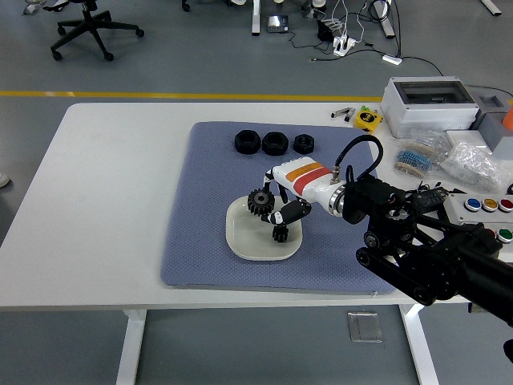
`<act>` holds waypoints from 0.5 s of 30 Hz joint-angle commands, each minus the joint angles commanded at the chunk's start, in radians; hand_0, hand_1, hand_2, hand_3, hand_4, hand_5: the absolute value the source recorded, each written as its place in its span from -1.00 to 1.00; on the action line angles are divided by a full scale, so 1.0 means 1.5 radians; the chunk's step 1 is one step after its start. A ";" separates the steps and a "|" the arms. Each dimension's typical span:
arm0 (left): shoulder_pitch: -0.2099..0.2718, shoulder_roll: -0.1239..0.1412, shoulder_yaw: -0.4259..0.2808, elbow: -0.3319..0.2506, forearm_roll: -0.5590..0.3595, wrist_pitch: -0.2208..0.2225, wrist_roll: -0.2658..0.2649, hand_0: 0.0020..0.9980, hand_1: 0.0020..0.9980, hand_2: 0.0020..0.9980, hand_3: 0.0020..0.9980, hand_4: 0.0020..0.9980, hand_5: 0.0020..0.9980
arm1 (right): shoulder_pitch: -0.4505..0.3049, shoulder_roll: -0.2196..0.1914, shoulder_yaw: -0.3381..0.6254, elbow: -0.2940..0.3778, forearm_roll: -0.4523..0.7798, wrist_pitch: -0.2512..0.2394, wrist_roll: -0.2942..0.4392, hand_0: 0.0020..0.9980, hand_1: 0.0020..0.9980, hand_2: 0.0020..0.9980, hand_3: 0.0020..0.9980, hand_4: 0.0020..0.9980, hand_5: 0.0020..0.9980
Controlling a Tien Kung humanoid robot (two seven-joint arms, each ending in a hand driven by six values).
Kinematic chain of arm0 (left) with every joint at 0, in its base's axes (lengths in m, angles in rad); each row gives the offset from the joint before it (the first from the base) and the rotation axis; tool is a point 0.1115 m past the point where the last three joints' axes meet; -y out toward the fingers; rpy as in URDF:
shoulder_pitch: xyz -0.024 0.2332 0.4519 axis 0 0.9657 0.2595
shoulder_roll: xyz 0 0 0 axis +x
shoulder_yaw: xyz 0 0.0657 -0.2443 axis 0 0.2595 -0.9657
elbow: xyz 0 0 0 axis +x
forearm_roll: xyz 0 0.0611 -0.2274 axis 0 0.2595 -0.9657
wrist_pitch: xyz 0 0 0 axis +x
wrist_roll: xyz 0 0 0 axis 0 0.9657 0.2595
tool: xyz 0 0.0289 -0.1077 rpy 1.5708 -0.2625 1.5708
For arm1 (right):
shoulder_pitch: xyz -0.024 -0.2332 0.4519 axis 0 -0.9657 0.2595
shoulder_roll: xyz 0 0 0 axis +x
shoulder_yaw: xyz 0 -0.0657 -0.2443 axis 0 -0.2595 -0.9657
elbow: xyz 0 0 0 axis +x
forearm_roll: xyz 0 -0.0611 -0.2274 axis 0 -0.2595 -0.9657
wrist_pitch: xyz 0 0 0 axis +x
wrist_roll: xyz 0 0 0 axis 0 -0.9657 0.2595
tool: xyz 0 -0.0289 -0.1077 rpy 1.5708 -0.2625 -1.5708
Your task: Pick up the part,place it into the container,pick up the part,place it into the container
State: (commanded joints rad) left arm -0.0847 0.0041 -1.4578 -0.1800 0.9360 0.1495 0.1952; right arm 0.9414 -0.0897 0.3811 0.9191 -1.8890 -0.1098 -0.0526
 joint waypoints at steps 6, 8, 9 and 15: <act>0.003 0.001 0.003 0.000 0.000 0.002 0.001 0.79 0.78 0.79 0.28 0.13 0.37 | 0.003 0.007 -0.005 -0.001 0.014 0.044 0.000 -0.22 0.13 0.54 1.00 1.00 0.67; 0.003 0.002 0.002 0.000 0.001 0.002 0.002 0.79 0.78 0.79 0.28 0.13 0.37 | 0.001 0.006 -0.003 -0.004 0.018 0.046 0.003 -0.22 0.13 0.54 1.00 1.00 0.67; 0.003 0.002 0.001 0.000 0.001 0.002 0.002 0.79 0.78 0.79 0.28 0.13 0.37 | 0.000 0.005 -0.001 -0.004 0.017 0.046 0.001 -0.22 0.13 0.54 1.00 1.00 0.67; 0.004 0.000 -0.009 0.000 0.008 0.003 0.001 0.79 0.79 0.80 0.28 0.13 0.37 | -0.016 -0.005 0.028 0.011 0.012 0.025 -0.014 -0.25 0.10 0.59 1.00 1.00 0.68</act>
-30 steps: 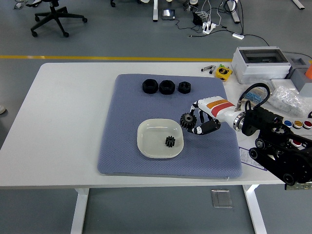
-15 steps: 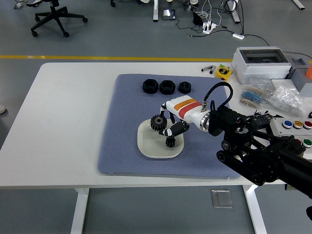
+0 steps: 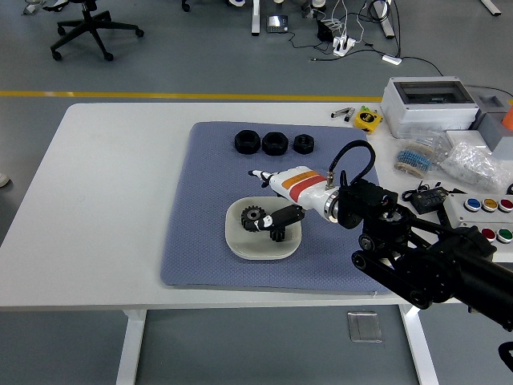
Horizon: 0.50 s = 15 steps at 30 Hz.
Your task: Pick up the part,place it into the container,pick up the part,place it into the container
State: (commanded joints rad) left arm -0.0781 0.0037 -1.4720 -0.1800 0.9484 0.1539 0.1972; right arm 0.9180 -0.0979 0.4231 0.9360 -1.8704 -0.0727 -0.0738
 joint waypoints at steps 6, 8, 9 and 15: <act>0.002 0.000 -0.014 0.000 0.012 0.001 0.001 0.79 0.79 0.80 0.28 0.13 0.37 | -0.007 -0.035 0.073 0.051 0.014 -0.026 0.001 -0.31 0.05 0.56 1.00 1.00 0.67; 0.003 0.000 -0.018 0.000 0.014 0.001 0.000 0.80 0.79 0.80 0.29 0.13 0.37 | -0.017 -0.053 0.113 0.078 0.053 -0.042 0.019 -0.23 0.11 0.51 0.81 1.00 0.58; 0.003 -0.001 -0.019 0.000 0.014 0.001 0.000 0.80 0.79 0.80 0.29 0.13 0.37 | -0.021 -0.059 0.126 0.087 0.075 -0.047 0.027 -0.23 0.11 0.51 0.81 1.00 0.58; 0.012 -0.002 -0.042 0.000 0.026 0.005 -0.004 0.80 0.80 0.82 0.29 0.12 0.38 | -0.060 -0.097 0.191 0.175 0.238 -0.061 0.099 -0.07 0.20 0.51 0.75 1.00 0.57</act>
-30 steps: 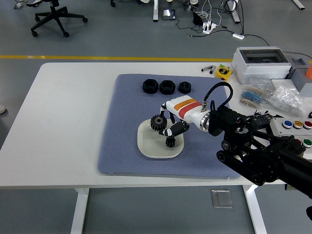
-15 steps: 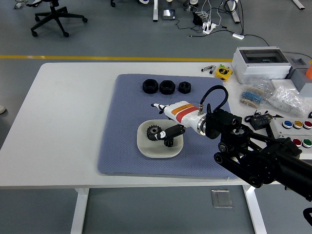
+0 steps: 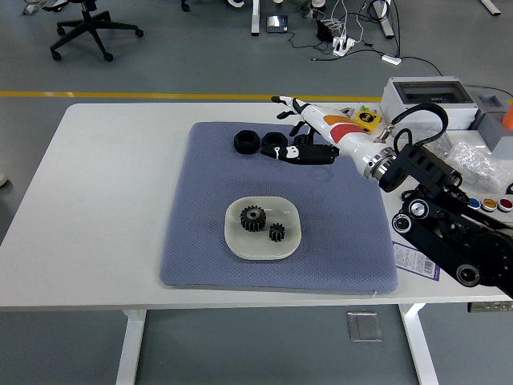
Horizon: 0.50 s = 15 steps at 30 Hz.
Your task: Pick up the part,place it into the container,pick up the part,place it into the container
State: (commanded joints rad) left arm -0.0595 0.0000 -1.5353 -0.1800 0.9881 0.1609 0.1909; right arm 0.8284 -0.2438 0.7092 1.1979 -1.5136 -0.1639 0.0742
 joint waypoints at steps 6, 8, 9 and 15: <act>0.005 0.000 0.026 0.000 -0.048 -0.051 0.007 0.87 0.95 0.99 0.63 0.35 0.42 | -0.056 -0.011 0.046 0.100 0.173 0.015 0.030 0.29 0.40 0.61 0.77 1.00 0.68; 0.005 0.000 0.026 0.000 -0.055 -0.068 0.011 0.87 0.95 0.99 0.63 0.35 0.42 | -0.085 -0.011 0.072 0.136 0.225 0.021 0.040 0.29 0.40 0.61 0.77 1.00 0.68; 0.005 0.000 0.025 0.000 -0.055 -0.074 0.013 0.87 0.95 0.99 0.63 0.35 0.42 | -0.103 -0.014 0.088 0.160 0.256 0.023 0.046 0.29 0.40 0.61 0.77 1.00 0.68; 0.009 0.000 0.040 0.000 -0.074 -0.094 0.009 0.96 1.00 1.00 0.86 0.56 0.46 | -0.206 -0.048 0.168 0.298 0.425 0.006 0.069 0.66 0.60 0.69 0.78 1.00 0.75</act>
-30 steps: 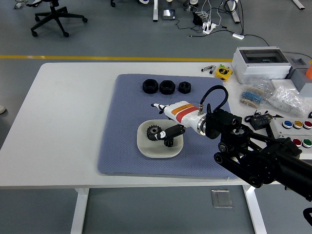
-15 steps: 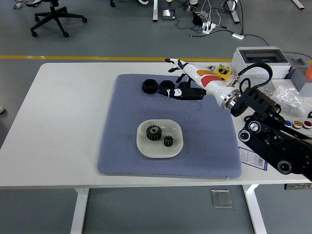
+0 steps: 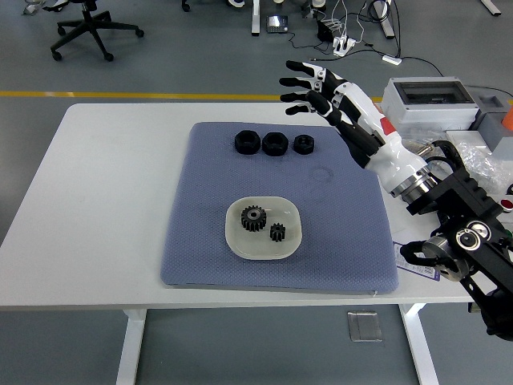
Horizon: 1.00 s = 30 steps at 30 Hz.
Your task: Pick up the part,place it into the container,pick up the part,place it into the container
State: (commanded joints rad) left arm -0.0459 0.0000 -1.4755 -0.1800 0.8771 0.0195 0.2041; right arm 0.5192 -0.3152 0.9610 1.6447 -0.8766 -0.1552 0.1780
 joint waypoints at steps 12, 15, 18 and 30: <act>0.013 0.000 0.066 0.000 -0.145 0.012 -0.001 1.00 1.00 1.00 0.88 0.55 0.45 | -0.153 -0.091 0.135 0.090 0.311 -0.060 -0.027 0.86 0.71 0.77 0.84 1.00 0.80; 0.012 0.000 0.078 0.000 -0.166 0.020 -0.010 1.00 1.00 1.00 0.88 0.53 0.42 | -0.191 -0.102 0.139 0.090 0.312 -0.081 -0.021 0.84 0.71 0.77 0.83 1.00 0.81; 0.010 0.000 0.075 0.000 -0.163 0.020 -0.018 1.00 1.00 1.00 0.88 0.53 0.42 | -0.225 -0.102 0.139 0.090 0.303 -0.089 -0.020 0.84 0.71 0.77 0.83 1.00 0.81; 0.006 0.000 0.056 0.000 -0.130 -0.004 -0.052 1.00 1.00 1.00 0.87 0.49 0.37 | -0.321 -0.077 0.175 0.090 0.237 -0.101 -0.033 0.84 0.70 0.76 0.82 1.00 0.81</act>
State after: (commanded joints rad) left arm -0.0366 0.0000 -1.3921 -0.1800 0.6826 0.0139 0.1258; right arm 0.0384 -0.4309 1.2228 1.7790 -0.5210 -0.3075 0.1285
